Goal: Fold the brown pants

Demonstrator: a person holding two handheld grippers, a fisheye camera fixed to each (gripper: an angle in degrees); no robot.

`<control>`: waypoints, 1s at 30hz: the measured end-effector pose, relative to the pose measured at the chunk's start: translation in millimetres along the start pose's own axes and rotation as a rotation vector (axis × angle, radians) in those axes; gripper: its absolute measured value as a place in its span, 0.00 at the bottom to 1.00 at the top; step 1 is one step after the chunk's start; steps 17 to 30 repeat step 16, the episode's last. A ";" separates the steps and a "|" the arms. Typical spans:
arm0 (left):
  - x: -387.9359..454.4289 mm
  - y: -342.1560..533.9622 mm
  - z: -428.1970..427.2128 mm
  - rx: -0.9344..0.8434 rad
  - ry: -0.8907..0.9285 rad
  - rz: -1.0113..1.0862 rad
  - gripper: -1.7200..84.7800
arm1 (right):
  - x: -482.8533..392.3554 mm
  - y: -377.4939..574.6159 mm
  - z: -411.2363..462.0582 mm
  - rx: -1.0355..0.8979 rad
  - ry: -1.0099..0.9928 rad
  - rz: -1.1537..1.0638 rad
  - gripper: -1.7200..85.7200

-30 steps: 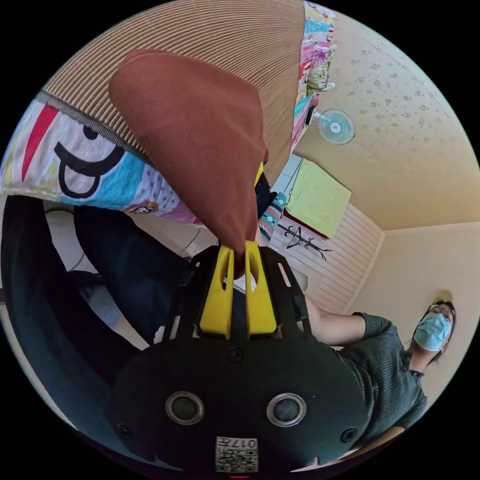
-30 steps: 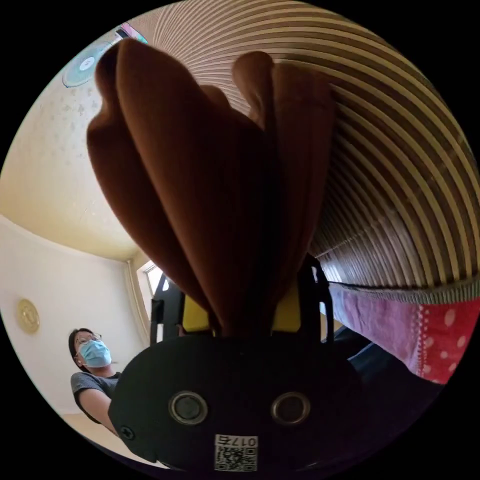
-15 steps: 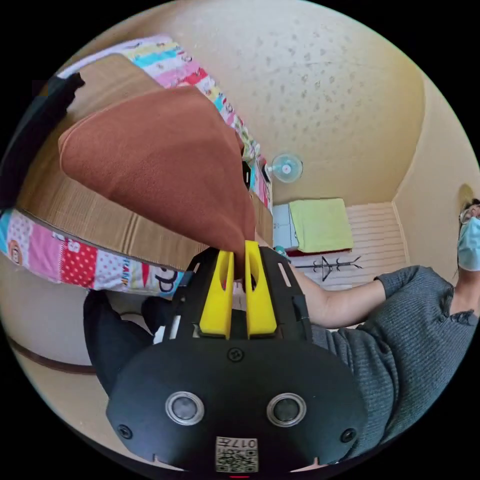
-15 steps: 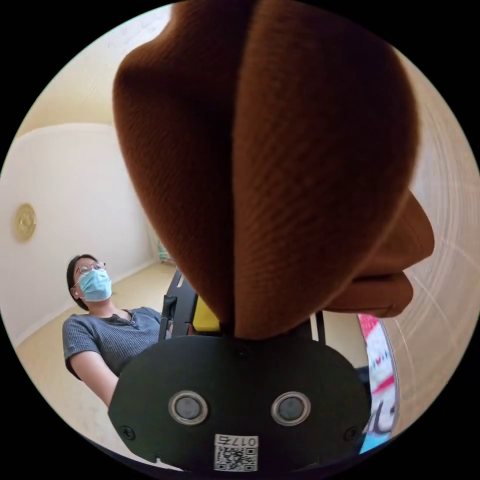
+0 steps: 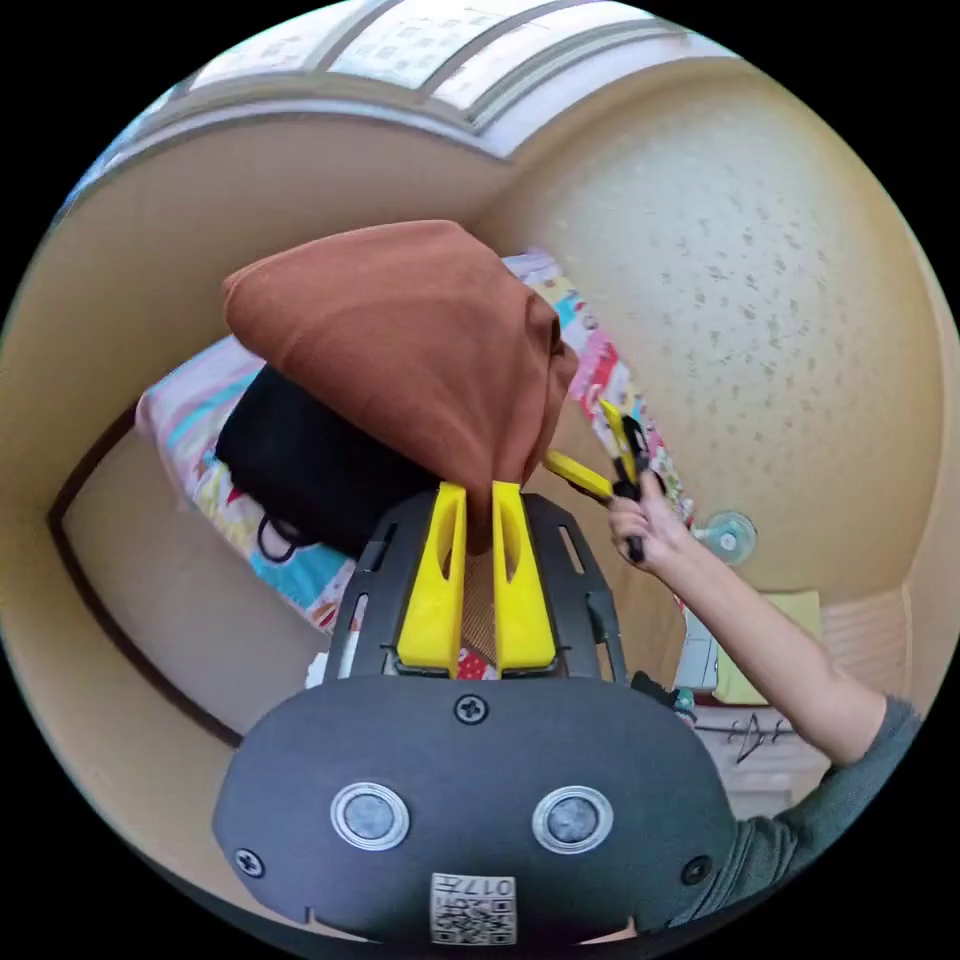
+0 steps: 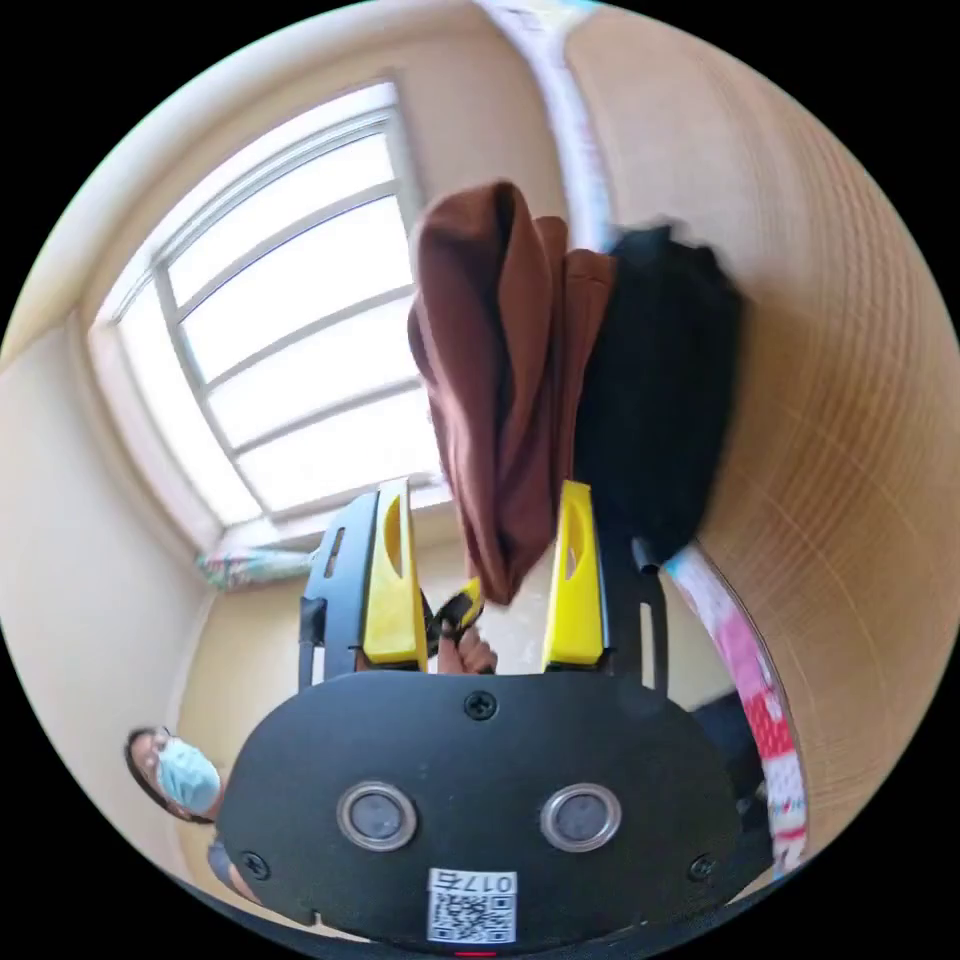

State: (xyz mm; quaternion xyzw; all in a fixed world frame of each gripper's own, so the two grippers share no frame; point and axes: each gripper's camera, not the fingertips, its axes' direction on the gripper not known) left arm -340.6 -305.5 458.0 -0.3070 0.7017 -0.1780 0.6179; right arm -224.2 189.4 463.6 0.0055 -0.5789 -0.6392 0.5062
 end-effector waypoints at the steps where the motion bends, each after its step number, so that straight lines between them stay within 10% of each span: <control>1: -35.1 -0.3 21.3 -0.070 -0.004 -0.127 0.08 | 34.4 16.5 -21.9 0.016 0.030 0.086 0.18; 9: -171.2 111.8 107.0 -0.909 -0.305 -0.517 0.07 | 183.6 304.5 -217.2 0.313 0.128 0.565 0.03; 16: -175.3 118.6 114.5 -1.060 -0.205 -0.794 0.01 | 115.5 639.7 -246.0 1.474 -0.211 0.956 0.02; 30: -175.3 118.6 114.5 -1.060 -0.205 -0.794 0.01 | 115.5 639.7 -246.0 1.474 -0.211 0.956 0.02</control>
